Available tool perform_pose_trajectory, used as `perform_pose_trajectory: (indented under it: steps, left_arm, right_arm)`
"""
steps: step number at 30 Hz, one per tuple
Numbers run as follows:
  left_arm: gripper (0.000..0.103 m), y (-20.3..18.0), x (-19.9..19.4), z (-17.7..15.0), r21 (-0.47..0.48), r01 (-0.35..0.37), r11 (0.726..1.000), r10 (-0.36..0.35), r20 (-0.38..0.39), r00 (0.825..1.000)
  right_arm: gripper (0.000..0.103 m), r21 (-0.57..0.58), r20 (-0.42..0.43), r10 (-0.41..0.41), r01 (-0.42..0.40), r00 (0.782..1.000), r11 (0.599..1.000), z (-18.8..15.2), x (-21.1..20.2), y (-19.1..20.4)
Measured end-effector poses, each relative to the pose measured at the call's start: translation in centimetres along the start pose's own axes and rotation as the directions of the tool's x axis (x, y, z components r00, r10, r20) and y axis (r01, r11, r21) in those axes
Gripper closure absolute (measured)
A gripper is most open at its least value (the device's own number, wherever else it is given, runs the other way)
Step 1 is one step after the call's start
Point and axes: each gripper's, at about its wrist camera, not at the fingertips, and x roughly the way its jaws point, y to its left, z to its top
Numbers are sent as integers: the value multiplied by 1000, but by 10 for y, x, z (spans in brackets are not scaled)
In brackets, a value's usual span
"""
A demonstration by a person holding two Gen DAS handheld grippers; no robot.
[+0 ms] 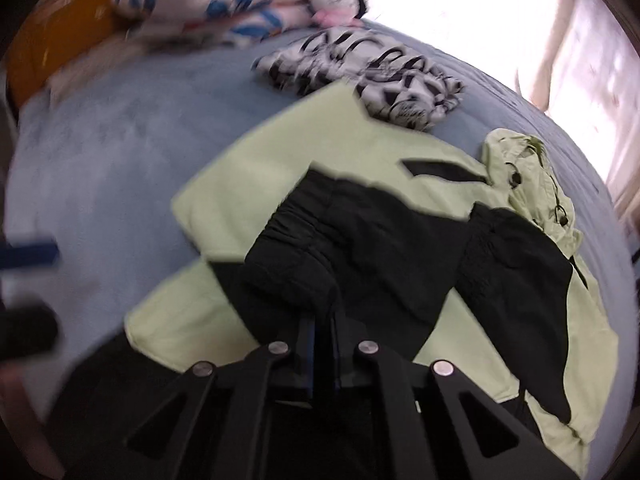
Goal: Fold large clothes
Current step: 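Press the folded sleeve with the right tool while the left tool releases, then grasp the green side edge with the left tool and fold it inward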
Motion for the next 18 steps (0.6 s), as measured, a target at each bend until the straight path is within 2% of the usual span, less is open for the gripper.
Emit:
perform_pose_trajectory:
  steps: [2,4,6,8,11,13,14,15,18]
  left_arm:
    - [23,-5,1,-1,7,8,1000,-8,-1,1000]
    - [23,-12,2,-1,25,11,1000,-11,-2,1000]
    - [23,-18,4,-3,38,20,999,-20,-5,1000]
    - [23,-25,8,-4,52,33,998,-33,-13,999]
    - [23,-37,17,-8,83,44,996,-41,-37,998]
    - [23,-45,27,-10,106,42,993,-36,-62,997]
    - [23,-48,31,-10,114,42,993,-34,-71,997]
    - [23,-52,36,-10,126,41,991,-31,-81,996]
    - [23,-60,47,-5,171,9,985,6,-88,996]
  right_arm:
    - [98,74,100,-2,-5,995,997,13,-40,-26]
    - [98,154,199,-11,-20,980,988,19,-79,-56]
    - [98,238,275,-45,-22,960,971,15,-116,-89]
    - [98,331,306,-119,12,944,943,-6,-145,-131]
    - [93,406,213,-155,57,965,912,-45,-144,-174]
    - [78,459,64,-122,79,991,885,-82,-121,-199]
    - [61,484,-3,-93,83,996,871,-101,-109,-208]
    - [57,505,-60,-72,92,996,858,-120,-99,-217]
    - [57,556,-149,-44,121,988,823,-156,-85,-235]
